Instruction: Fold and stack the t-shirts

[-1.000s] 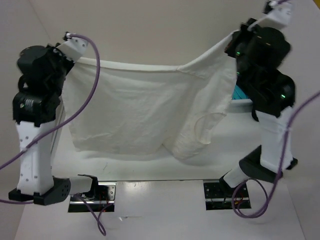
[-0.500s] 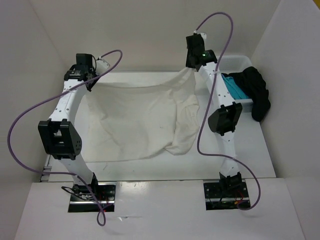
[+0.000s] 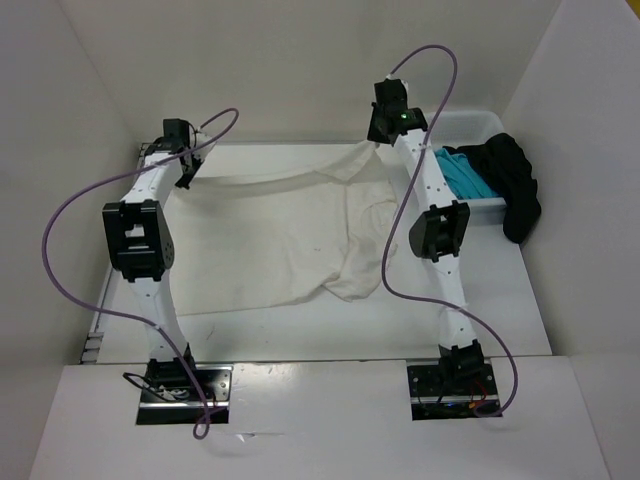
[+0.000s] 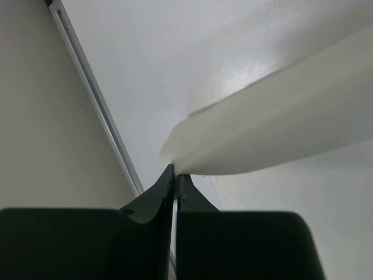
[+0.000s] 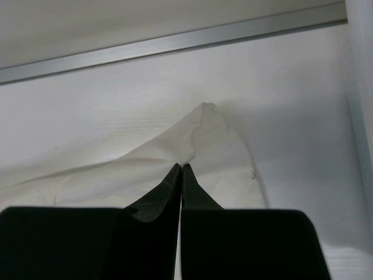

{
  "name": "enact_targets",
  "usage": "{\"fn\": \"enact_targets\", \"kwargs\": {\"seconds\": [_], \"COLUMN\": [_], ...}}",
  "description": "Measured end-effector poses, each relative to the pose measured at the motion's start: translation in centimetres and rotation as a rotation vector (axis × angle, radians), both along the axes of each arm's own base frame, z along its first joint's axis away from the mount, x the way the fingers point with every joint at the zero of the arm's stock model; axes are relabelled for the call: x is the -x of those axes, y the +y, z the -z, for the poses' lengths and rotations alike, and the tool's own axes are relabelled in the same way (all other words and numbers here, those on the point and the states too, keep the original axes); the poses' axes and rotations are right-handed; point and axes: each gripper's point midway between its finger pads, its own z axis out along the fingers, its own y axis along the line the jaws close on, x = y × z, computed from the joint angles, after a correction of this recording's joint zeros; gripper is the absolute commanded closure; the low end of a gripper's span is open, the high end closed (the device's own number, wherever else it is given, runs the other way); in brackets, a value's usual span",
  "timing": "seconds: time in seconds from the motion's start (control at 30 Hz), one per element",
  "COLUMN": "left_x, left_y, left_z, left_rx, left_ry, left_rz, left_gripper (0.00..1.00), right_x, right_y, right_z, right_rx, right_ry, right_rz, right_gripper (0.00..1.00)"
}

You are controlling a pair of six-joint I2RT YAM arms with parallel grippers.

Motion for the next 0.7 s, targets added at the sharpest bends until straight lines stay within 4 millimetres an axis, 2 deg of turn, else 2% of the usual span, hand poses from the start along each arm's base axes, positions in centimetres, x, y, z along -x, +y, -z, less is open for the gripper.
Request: {"fn": "enact_targets", "kwargs": {"seconds": [0.07,0.13,0.17,0.2,0.23,0.3,0.33,0.37,0.43,0.47,0.57,0.63,0.7], "left_x": [-1.8,-3.9,-5.7,-6.2,-6.9,-8.6,-9.1,-9.4,-10.0,-10.6,-11.6,-11.6,-10.2], "left_y": [0.4,0.5,0.6,0.7,0.7,0.8,0.8,0.9,1.0,1.1,1.7,2.3,2.5], "left_z": [0.2,-0.4,-1.4,-1.5,-1.9,-2.7,-2.7,-2.4,-1.9,-1.6,-1.0,-1.0,-0.8], "left_rx": [0.011,0.029,0.038,0.045,0.057,0.071,0.082,0.088,0.102,0.112,0.115,0.107,0.138], "left_ry": [-0.025,-0.065,-0.111,-0.125,-0.137,-0.181,-0.192,-0.191,-0.185,-0.189,-0.205,-0.213,-0.161], "left_rz": [-0.022,-0.034,-0.038,-0.042,-0.047,-0.051,-0.058,-0.059,-0.069,-0.083,-0.116,-0.134,-0.148], "left_gripper": [0.99,0.97,0.96,0.96,0.94,0.87,0.79,0.68,0.4,0.28,0.17,0.14,0.14], "right_x": [-0.9,-2.0,-2.2,-2.7,-3.2,-4.0,-4.4,-4.7,-5.3,-5.5,-5.7,-5.3,-4.2], "right_y": [0.0,0.3,0.4,0.6,0.8,1.1,1.1,1.1,1.0,0.8,0.1,-0.8,-1.6], "right_z": [0.8,1.8,2.0,2.2,2.5,3.0,3.1,3.2,3.0,2.9,1.6,0.7,-0.1], "right_rx": [-0.019,-0.046,-0.055,-0.073,-0.088,-0.125,-0.143,-0.159,-0.189,-0.194,-0.198,-0.181,-0.149], "right_ry": [-0.011,-0.024,-0.028,-0.04,-0.049,-0.066,-0.075,-0.084,-0.106,-0.114,-0.14,-0.137,-0.109], "right_rz": [0.003,0.003,0.001,-0.003,-0.011,-0.021,-0.029,-0.037,-0.049,-0.053,-0.056,-0.033,-0.015], "right_gripper": [1.0,1.0,0.94,0.94,0.71,0.5,0.38,0.16,0.04,0.0,0.0,0.0,0.0]}}
